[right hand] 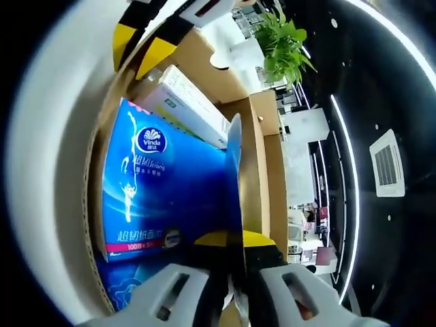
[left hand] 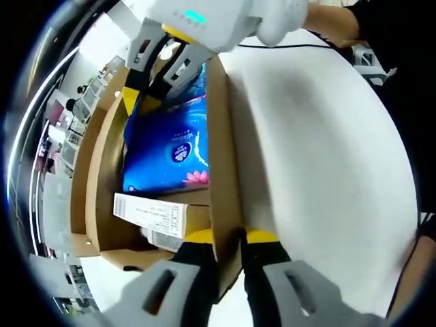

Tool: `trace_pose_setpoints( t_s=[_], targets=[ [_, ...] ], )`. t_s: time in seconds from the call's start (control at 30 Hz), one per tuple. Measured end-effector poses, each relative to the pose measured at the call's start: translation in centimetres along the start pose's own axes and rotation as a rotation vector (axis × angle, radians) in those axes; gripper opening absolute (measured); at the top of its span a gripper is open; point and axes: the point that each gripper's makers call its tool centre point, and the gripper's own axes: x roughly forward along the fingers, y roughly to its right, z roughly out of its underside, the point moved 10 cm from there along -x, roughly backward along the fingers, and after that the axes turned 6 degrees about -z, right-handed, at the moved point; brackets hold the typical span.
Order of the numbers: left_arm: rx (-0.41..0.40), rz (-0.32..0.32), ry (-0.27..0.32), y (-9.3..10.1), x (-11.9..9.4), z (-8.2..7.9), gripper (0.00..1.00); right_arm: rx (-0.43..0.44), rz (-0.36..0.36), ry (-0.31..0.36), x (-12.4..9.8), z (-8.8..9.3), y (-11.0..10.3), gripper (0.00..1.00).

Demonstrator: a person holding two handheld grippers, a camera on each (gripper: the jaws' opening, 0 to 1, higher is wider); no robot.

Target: Operate the shoe box by opening the lid, removing the specified soft item, and placing it in the target area until the item is outside and the box remains undamaged.

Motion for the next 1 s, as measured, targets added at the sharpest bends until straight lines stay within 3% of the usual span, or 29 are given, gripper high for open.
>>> trace_pose_setpoints(
  t_s=[0.43,1.0],
  targets=[
    [0.001,-0.006,-0.030,-0.2,0.1,-0.3,0.12,-0.025,0.064,0.049,-0.6,-0.3,-0.1,0.01],
    [0.001,-0.004,-0.023,0.0,0.0,-0.1,0.12,-0.078,0.126,0.102,-1.3,-0.8,0.7,0.01]
  ],
)
